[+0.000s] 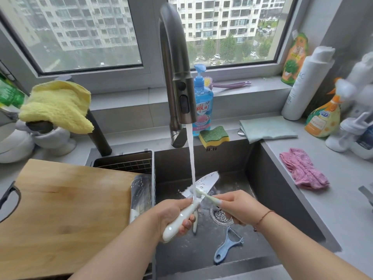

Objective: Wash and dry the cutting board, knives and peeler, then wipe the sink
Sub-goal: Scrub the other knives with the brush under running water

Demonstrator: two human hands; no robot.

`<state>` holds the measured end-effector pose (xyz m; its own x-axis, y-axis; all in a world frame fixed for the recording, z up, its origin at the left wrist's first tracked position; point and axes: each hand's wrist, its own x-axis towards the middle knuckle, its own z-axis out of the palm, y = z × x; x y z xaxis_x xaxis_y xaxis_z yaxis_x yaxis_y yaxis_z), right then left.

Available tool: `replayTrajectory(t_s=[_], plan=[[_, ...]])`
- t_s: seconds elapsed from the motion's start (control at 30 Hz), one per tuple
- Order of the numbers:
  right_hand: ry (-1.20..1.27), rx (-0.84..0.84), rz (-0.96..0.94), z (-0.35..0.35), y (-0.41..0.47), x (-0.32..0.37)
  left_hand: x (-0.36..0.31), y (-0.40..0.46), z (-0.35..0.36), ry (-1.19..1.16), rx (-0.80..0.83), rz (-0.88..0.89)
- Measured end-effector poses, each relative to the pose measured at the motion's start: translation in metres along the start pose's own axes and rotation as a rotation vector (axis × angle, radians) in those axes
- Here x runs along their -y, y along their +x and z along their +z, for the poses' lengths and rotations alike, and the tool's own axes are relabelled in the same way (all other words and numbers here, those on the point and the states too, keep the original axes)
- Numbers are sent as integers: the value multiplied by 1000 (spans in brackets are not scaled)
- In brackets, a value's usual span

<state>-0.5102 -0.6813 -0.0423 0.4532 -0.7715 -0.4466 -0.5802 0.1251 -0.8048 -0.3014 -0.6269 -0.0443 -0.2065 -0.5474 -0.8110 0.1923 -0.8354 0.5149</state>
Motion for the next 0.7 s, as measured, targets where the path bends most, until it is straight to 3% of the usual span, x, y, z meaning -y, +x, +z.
replayTrajectory(t_s=[0.13,0.37,0.57,0.7], plan=[[-5,27,2,0,5,7,-1,1,4,5,10,11],[-110,-349,62,-26,29,-19,0,-1,3,1,54,32],[-170,-191,-31,1,9,-12,-2,2,-2,-31,39,38],[-63,-38,-92,16,-6,2,-1,2,-4,-43,31,38]])
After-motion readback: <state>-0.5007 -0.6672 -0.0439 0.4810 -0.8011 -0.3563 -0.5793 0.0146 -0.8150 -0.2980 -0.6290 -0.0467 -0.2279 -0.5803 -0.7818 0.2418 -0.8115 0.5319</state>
